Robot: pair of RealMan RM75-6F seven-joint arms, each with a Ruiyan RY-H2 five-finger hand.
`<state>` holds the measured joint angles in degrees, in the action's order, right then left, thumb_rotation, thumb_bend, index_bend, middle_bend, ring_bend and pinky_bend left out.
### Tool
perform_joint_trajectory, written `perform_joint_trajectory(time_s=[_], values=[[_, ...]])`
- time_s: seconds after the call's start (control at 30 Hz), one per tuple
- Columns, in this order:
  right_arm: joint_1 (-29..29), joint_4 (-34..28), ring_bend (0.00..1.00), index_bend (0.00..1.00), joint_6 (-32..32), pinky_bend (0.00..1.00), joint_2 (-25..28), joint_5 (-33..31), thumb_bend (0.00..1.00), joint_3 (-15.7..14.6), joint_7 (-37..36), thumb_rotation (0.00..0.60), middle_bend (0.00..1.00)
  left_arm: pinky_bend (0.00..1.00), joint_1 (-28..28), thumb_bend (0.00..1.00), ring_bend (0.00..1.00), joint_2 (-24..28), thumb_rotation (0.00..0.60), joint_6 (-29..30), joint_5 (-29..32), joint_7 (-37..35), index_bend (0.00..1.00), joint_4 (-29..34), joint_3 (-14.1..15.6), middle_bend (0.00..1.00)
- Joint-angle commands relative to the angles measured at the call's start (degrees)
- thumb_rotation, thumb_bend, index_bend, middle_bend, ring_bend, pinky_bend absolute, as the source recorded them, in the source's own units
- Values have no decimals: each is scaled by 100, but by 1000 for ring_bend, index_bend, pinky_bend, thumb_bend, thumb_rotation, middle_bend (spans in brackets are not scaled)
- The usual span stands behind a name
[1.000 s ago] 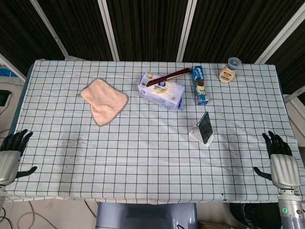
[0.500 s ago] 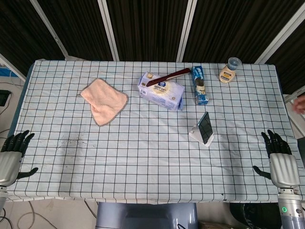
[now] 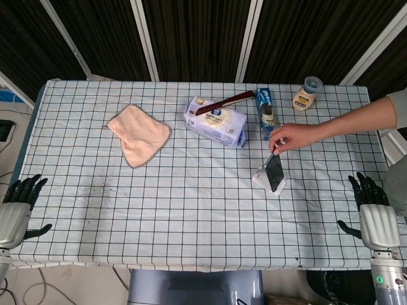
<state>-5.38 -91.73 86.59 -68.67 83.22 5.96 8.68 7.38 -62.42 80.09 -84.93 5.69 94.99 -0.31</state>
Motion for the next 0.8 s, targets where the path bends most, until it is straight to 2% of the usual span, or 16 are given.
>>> perform_joint_trajectory(time_s=[0.03,0.8], values=[[1,9,0,0,-2,151,0,4,77,-1,-10,600,0,0,-4,0,0,-7,600,13,2,-6,0,-5,-6,0],[11,-14,0,0,-25,151,8,21,91,-14,-36,600,0,0,-9,0,0,-26,600,26,13,-45,0,-19,-23,0]])
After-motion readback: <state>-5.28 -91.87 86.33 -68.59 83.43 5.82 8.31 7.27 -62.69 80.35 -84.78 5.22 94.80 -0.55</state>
